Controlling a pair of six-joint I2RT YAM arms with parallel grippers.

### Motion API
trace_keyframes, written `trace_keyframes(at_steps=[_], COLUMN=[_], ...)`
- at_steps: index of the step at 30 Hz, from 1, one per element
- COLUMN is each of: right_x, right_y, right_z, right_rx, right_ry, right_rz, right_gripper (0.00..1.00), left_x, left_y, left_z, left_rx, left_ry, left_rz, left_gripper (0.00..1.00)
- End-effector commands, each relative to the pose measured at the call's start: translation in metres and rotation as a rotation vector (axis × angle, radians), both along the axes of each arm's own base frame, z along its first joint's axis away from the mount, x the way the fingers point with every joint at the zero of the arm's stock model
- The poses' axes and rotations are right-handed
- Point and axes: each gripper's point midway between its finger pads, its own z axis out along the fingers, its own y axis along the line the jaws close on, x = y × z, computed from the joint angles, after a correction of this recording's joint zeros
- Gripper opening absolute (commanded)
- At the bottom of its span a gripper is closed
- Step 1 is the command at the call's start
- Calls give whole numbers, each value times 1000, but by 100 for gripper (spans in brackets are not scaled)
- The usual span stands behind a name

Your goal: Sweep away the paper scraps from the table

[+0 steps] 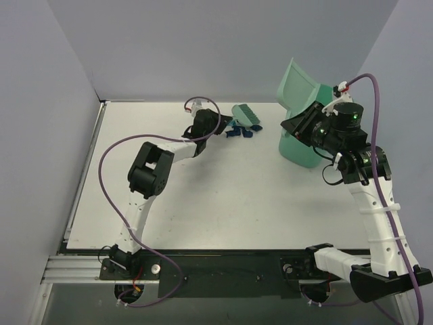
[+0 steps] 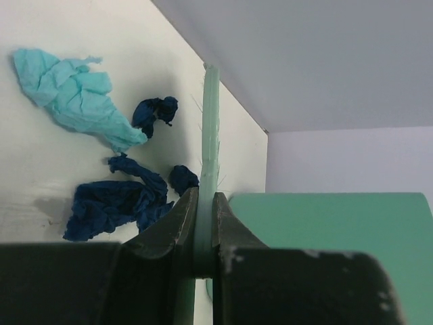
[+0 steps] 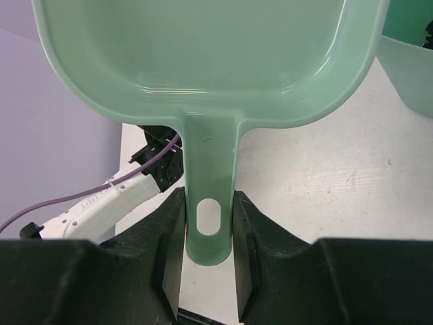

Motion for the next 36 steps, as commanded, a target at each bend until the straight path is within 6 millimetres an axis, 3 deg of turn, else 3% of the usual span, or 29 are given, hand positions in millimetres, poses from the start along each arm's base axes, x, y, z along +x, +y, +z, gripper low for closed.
trace_keyframes(at_steps=[1, 6, 12, 15, 16, 17, 18, 19, 20, 21, 22, 23, 24, 25, 26, 27, 31, 33, 34, 35, 36], right_x=[1, 0, -3, -5, -6, -7, -7, -7, -9, -9, -11, -10, -13, -14, -16, -16, -22, -26, -29, -32, -32], right_y=[-2, -2, -4, -2, -2, -1, 0, 1, 5, 6, 10, 9, 13, 13, 19, 20, 37, 44, 49, 50, 54], right_z=[0, -4, -7, -9, -10, -12, -14, -16, -19, -21, -24, -28, -32, -35, -37, -40, -53, -66, -76, -80, -87], right_rx=[-35, -39, -39, -31, -29, -26, -25, -26, -27, -29, -36, -49, -59, -68, -75, -85, -146, -203, -247, -268, -306], right_ry=[-34, -29, -28, -24, -26, -23, -20, -15, -6, -2, 4, 8, 17, 22, 26, 30, 56, 88, 115, 132, 148], right_rz=[-3, -4, -11, -11, -12, -10, -10, -8, 3, 5, 19, 7, 21, 17, 34, 29, 79, 108, 136, 150, 177], right_gripper=[0, 0, 0, 0, 0, 0, 0, 0, 0, 0, 0, 0, 0, 0, 0, 0, 0, 0, 0, 0, 0], left_x=[7, -10, -51, -81, -96, -102, -118, -124, -139, -147, -160, -167, -182, -188, -202, -208, -236, -243, -244, -247, -247], left_y=[-6, 18, 58, 76, 84, 87, 98, 103, 115, 119, 130, 136, 146, 150, 160, 163, 179, 182, 183, 187, 186], left_z=[20, -15, -12, -15, -32, -19, -35, -27, -43, -36, -48, -38, -52, -38, -49, -35, -17, 0, 20, 22, 46], left_rx=[-80, -41, 46, 79, 111, 103, 142, 142, 178, 174, 209, 203, 239, 232, 265, 258, 326, 359, 369, 390, 407], left_ry=[27, 189, 233, 257, 292, 277, 301, 289, 319, 308, 325, 311, 333, 308, 325, 297, 248, 198, 142, 140, 72], left_rz=[69, 188, 274, 263, 259, 258, 257, 255, 251, 241, 237, 231, 227, 225, 221, 214, 150, 91, 63, 47, 18], left_gripper=[0, 0, 0, 0, 0, 0, 0, 0, 0, 0, 0, 0, 0, 0, 0, 0, 0, 0, 0, 0, 0])
